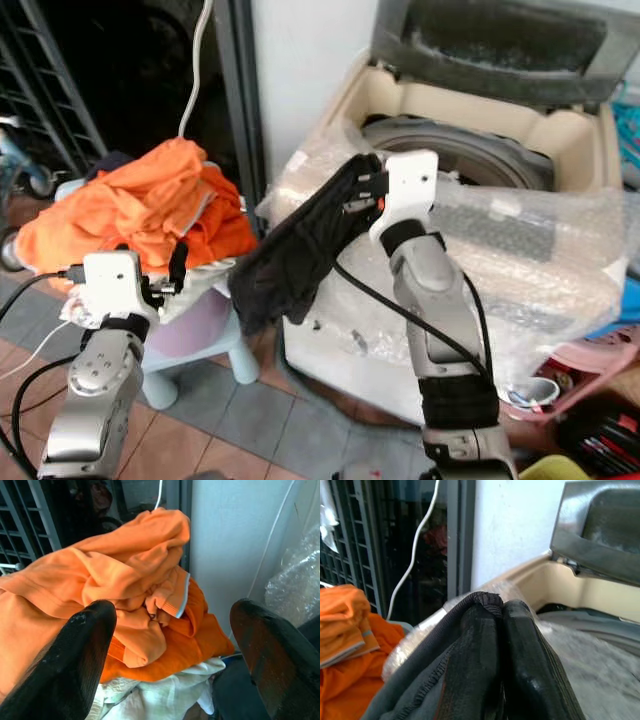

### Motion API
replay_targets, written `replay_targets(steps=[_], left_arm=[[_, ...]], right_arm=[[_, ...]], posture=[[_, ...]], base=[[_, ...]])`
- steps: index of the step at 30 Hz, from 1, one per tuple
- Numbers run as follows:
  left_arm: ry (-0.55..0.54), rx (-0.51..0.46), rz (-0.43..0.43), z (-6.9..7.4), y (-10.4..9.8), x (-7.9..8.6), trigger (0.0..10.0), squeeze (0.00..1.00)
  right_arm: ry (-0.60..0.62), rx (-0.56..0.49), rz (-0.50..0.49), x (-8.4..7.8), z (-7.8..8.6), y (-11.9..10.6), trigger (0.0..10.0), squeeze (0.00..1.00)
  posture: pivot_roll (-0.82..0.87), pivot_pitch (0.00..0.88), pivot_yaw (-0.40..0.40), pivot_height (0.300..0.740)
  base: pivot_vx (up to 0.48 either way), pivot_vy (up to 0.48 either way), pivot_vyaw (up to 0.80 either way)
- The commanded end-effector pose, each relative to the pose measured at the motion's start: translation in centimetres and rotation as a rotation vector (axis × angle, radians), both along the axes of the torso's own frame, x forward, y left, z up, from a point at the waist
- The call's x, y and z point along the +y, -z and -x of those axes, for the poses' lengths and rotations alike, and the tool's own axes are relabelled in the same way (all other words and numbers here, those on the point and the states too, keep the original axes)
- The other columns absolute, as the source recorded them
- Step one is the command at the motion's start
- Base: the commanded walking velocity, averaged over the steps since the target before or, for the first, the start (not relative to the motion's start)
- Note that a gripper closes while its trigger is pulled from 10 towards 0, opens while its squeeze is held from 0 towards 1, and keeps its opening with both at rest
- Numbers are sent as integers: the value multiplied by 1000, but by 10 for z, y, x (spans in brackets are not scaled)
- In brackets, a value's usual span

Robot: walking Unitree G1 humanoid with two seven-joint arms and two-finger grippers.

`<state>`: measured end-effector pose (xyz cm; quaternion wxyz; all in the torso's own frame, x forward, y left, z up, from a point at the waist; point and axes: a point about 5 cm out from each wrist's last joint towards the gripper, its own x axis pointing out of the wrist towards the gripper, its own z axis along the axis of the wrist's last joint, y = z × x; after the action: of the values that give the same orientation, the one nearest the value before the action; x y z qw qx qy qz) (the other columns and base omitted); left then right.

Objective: Clothes washing

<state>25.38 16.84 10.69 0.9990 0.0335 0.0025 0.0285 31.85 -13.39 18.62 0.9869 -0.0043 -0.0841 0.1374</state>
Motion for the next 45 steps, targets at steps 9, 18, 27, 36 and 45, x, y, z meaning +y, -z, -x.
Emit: replay_targets(steps=[9, 18, 27, 36, 45], left_arm=[[21, -19, 12, -4, -3, -1, 10000, 0], [33, -15, 28, -7, -2, -6, 10000, 0], [5, 9, 41, -3, 2, -5, 10000, 0], [33, 26, 38, -6, 4, -9, 10000, 0], [16, 34, 36, -7, 5, -7, 10000, 0]], right_arm=[[-24, -144, 4, 9, -26, -39, 10000, 0], [130, -318, 20, -7, -81, -136, 10000, 0], [735, -284, 35, -132, -73, -135, 10000, 0], [696, -47, 123, -126, -50, -42, 10000, 141], [1092, 42, 274, -207, -1, -43, 10000, 1000]], posture=[[-31, 0, 24, 740], [-38, 0, 20, 740], [-26, 0, -3, 740], [-48, 0, 11, 740], [-63, 0, 6, 740]], base=[[409, 0, -60], [176, 0, 0], [0, 0, 0], [0, 0, 0], [0, 0, 0]])
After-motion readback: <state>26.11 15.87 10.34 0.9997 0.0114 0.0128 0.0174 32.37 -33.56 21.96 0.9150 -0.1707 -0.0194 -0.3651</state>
